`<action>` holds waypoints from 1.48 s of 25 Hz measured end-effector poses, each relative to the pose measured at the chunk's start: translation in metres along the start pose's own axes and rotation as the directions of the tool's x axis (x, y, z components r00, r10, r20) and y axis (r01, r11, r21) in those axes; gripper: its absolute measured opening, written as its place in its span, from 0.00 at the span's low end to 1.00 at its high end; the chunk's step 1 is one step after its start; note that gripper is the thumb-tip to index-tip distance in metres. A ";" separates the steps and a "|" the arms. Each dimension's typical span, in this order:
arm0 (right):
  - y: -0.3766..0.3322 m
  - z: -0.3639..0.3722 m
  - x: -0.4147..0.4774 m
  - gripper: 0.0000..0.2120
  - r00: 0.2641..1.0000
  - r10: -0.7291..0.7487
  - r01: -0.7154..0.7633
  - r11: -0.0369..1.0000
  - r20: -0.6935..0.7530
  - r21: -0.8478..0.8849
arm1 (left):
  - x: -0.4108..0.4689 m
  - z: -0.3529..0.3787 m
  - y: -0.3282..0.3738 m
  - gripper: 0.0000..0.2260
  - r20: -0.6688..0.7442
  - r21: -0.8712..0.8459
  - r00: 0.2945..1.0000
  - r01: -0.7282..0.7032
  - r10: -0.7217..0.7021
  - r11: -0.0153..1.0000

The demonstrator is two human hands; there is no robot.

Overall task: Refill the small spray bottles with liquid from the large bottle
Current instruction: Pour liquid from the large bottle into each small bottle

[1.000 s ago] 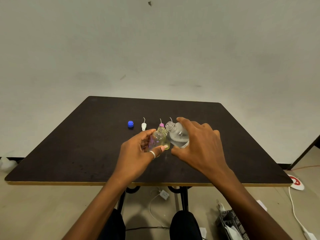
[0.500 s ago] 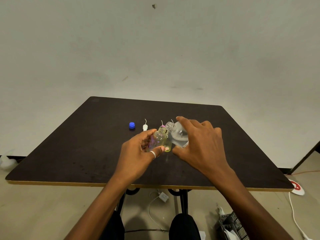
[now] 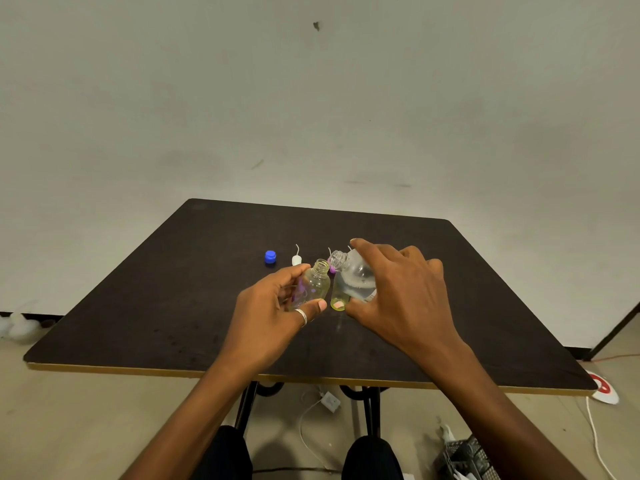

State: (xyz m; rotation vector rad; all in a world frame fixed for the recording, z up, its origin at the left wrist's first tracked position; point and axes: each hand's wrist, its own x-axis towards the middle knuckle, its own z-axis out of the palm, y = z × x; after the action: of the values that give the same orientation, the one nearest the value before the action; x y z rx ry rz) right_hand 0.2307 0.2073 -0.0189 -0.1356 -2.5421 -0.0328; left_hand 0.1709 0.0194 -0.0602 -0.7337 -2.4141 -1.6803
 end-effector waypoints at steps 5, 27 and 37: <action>-0.003 0.001 0.001 0.40 1.000 -0.023 0.023 1.000 0.000 -0.021 | -0.001 -0.002 -0.002 0.28 -0.012 -0.002 1.000 -0.003 0.002 1.000; -0.002 -0.007 0.004 0.37 0.993 -0.110 0.099 0.977 -0.049 -0.190 | 0.003 -0.003 -0.006 0.28 0.005 0.066 0.999 -0.040 0.039 0.997; -0.004 -0.012 0.006 0.36 0.989 -0.137 0.123 0.971 -0.060 -0.203 | 0.003 -0.004 -0.005 0.28 0.005 0.037 1.000 -0.024 0.024 0.999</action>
State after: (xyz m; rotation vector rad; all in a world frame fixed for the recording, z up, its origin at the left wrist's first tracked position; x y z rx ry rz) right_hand 0.2317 0.2031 -0.0058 -0.0444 -2.4654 -0.3384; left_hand 0.1653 0.0152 -0.0613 -0.7587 -2.4230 -1.6222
